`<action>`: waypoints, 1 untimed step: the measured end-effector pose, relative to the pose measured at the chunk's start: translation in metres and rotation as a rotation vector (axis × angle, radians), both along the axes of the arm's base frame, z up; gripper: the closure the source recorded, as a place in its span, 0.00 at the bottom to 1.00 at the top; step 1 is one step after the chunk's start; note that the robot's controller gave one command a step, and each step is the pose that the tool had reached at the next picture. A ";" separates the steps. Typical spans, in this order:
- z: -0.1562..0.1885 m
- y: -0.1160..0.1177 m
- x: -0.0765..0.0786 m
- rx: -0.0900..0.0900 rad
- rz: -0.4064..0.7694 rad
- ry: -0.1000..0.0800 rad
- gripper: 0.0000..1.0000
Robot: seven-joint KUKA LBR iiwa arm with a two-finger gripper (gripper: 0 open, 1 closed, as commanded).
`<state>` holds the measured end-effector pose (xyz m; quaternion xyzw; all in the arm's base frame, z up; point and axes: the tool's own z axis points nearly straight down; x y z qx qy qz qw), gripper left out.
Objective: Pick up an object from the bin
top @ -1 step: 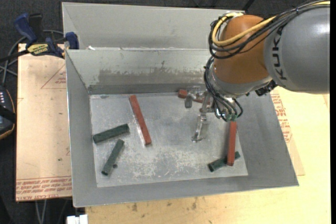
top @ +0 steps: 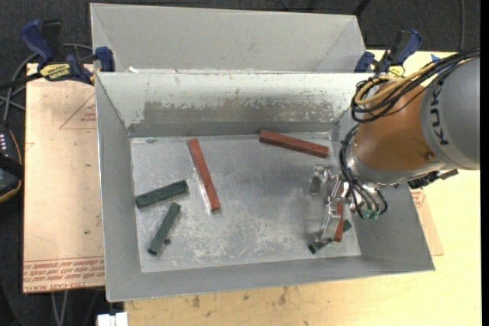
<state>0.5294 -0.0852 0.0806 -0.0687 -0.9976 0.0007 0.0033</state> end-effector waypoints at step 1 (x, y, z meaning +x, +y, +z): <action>0.001 -0.049 -0.027 0.001 0.251 -0.006 0.00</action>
Offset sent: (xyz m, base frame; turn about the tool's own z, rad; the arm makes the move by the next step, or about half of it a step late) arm -0.0264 -0.0476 0.0013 -0.2564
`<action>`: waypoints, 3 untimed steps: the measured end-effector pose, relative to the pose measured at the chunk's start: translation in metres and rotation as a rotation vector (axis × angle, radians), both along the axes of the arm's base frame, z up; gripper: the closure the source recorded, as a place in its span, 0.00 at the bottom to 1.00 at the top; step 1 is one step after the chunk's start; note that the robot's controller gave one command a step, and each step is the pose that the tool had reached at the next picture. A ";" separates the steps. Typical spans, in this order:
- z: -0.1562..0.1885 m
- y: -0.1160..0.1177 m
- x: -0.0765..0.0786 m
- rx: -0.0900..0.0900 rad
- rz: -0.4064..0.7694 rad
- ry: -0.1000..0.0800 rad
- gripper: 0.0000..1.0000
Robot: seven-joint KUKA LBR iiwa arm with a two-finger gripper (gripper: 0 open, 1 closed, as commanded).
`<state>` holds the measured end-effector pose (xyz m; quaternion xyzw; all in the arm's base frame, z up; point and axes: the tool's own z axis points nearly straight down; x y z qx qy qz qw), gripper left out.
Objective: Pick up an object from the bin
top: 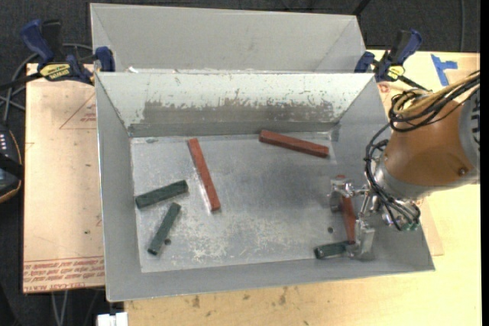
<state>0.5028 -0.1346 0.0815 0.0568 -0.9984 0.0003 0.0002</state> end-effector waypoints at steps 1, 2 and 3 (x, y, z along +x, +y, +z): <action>0.032 0.014 0.018 0.001 0.321 -0.005 0.00; -0.007 0.001 -0.004 0.021 0.811 -0.004 0.00; -0.006 -0.009 -0.003 0.000 0.811 -0.006 1.00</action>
Offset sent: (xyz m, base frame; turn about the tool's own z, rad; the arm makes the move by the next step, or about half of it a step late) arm 0.0160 0.0126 0.0316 -0.3214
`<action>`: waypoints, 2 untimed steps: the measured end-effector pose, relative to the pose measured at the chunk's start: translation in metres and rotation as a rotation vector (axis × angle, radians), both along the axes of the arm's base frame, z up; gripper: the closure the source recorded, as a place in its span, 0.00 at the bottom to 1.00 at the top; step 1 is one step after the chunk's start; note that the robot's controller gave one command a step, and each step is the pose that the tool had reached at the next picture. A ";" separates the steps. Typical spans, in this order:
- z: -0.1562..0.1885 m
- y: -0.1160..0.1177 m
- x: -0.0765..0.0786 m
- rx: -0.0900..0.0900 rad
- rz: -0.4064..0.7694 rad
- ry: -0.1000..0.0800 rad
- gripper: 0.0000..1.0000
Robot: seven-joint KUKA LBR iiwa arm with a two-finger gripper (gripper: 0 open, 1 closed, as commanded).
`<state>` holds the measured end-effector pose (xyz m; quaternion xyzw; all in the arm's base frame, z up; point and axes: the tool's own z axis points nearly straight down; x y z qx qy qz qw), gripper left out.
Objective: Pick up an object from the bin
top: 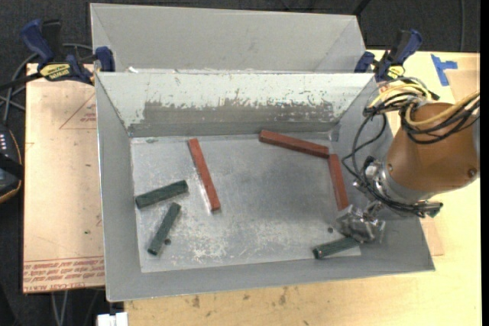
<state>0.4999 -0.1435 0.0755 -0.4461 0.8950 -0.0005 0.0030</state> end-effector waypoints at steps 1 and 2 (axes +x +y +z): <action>-0.001 0.010 0.001 0.016 0.003 -0.004 0.00; 0.005 0.008 0.080 0.023 0.052 0.005 0.00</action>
Offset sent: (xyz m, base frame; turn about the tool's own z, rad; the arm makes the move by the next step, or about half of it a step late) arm 0.0000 0.0000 0.0000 0.0000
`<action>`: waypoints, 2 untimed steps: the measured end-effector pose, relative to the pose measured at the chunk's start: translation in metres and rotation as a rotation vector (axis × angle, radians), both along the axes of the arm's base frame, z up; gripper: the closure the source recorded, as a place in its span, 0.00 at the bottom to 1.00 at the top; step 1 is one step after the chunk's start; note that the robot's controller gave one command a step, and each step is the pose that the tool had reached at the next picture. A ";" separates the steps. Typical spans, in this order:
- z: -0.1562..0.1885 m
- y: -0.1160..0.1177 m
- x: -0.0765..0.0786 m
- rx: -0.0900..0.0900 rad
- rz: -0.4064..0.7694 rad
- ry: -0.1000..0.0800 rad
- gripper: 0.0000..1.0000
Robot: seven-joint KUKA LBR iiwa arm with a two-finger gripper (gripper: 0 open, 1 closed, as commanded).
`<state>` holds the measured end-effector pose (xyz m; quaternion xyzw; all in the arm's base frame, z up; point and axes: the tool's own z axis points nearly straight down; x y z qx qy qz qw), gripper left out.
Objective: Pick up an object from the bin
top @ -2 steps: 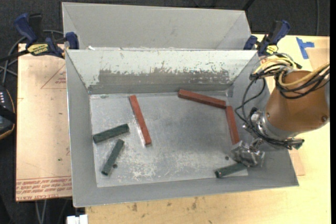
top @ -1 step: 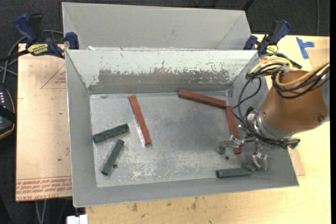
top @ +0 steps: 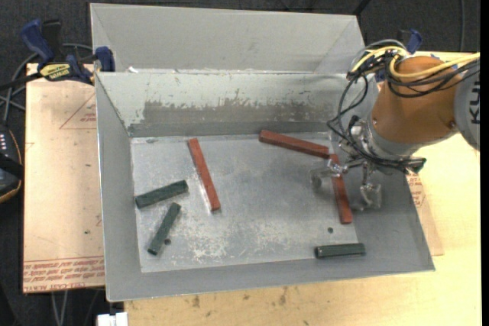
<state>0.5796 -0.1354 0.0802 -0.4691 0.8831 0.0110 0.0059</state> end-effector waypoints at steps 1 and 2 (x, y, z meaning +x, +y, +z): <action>0.001 -0.011 -0.002 -0.018 0.001 -0.005 1.00; 0.001 -0.003 0.000 -0.005 0.002 -0.010 0.00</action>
Offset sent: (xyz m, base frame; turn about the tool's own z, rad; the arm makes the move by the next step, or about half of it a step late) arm 0.0000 0.0000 0.0000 0.0000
